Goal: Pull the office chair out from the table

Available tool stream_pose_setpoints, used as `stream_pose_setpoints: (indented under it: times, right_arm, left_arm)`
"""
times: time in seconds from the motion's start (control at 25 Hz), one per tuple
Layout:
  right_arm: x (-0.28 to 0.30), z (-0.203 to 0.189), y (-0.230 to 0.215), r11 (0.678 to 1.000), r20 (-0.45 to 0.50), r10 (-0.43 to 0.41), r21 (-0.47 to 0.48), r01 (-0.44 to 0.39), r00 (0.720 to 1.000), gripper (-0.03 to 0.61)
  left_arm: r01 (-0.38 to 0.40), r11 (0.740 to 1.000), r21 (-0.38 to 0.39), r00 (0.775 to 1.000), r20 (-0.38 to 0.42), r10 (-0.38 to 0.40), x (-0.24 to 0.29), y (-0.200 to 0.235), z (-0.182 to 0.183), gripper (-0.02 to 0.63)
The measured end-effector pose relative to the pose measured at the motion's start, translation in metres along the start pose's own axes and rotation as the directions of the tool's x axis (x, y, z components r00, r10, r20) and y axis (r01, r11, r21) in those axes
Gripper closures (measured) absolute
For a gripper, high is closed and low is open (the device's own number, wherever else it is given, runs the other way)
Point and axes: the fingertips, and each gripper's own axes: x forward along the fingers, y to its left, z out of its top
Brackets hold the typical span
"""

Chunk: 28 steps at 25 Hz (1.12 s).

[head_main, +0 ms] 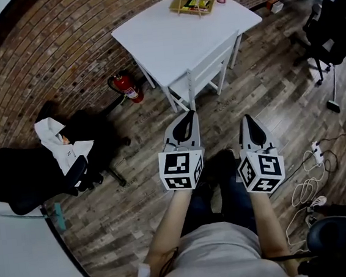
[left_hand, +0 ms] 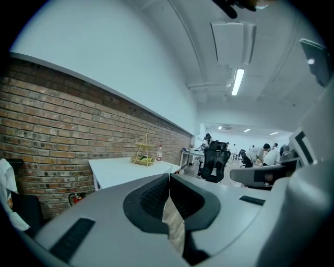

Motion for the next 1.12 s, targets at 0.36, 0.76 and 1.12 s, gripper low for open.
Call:
stream_pose_setpoints:
  times: [0.36,0.76,1.12]
  right_arm:
    - [0.096,0.036,-0.048,0.995,0.0,0.099,-0.032,-0.099,0.995,0.563]
    - [0.193,0.083,-0.103,0.966,-0.031,0.234,-0.107,-0.236,0.972,0.563]
    - [0.249,0.074,-0.123,0.919,-0.127,0.355,-0.133,-0.37,0.926,0.563]
  left_arm:
    - [-0.063,0.998,0.007,0.998,-0.002,0.063,0.101,0.002,0.015,0.598]
    - [-0.143,0.99,-0.002,0.99,-0.016,0.143,0.21,-0.002,0.042,0.598]
    - [-0.177,0.983,0.045,0.979,-0.093,0.181,0.262,0.002,0.034,0.598]
